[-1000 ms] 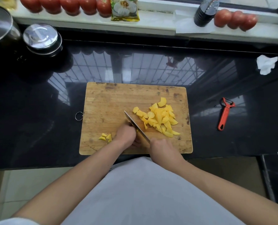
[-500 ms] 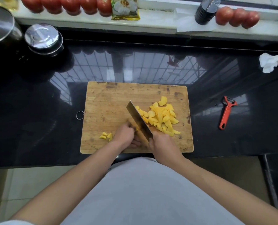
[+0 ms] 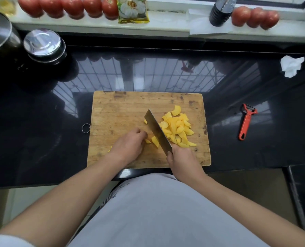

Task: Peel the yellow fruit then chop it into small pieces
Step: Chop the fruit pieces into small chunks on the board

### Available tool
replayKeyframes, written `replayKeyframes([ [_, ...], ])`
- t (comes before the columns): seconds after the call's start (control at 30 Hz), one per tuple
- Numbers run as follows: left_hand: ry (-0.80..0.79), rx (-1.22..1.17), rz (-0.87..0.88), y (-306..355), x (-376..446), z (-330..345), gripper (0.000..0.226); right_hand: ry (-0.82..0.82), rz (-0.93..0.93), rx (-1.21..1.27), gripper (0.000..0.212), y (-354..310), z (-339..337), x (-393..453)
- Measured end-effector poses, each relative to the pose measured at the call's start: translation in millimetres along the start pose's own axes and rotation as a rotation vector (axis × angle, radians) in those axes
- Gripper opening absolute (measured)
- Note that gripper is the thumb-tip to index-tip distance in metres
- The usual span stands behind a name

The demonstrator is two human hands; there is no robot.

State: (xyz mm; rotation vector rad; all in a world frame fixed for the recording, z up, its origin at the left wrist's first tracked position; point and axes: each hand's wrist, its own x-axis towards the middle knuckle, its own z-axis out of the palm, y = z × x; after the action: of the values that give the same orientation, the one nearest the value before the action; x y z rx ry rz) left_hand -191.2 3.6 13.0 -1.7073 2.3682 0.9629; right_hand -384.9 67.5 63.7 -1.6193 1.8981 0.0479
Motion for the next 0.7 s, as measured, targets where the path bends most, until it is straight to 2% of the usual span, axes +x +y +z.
replayKeyframes([
  [0.13, 0.013, 0.080, -0.014, 9, 2, -6, 0.015, -0.010, -0.018, -0.008, 0.016, -1, 0, -2],
  [0.23, -0.025, 0.025, -0.132, 17, 0, 1, 0.017, -0.034, -0.039, -0.044, 0.018, -2, 3, -3],
  [0.43, -0.109, -0.404, -0.402, 32, -4, 17, 0.023, -0.115, -0.049, -0.077, 0.019, -6, 11, 3],
  [0.7, -0.129, -1.038, -0.687, 38, -6, 10, 0.032, -0.044, -0.132, -0.132, 0.016, -11, 15, 6],
])
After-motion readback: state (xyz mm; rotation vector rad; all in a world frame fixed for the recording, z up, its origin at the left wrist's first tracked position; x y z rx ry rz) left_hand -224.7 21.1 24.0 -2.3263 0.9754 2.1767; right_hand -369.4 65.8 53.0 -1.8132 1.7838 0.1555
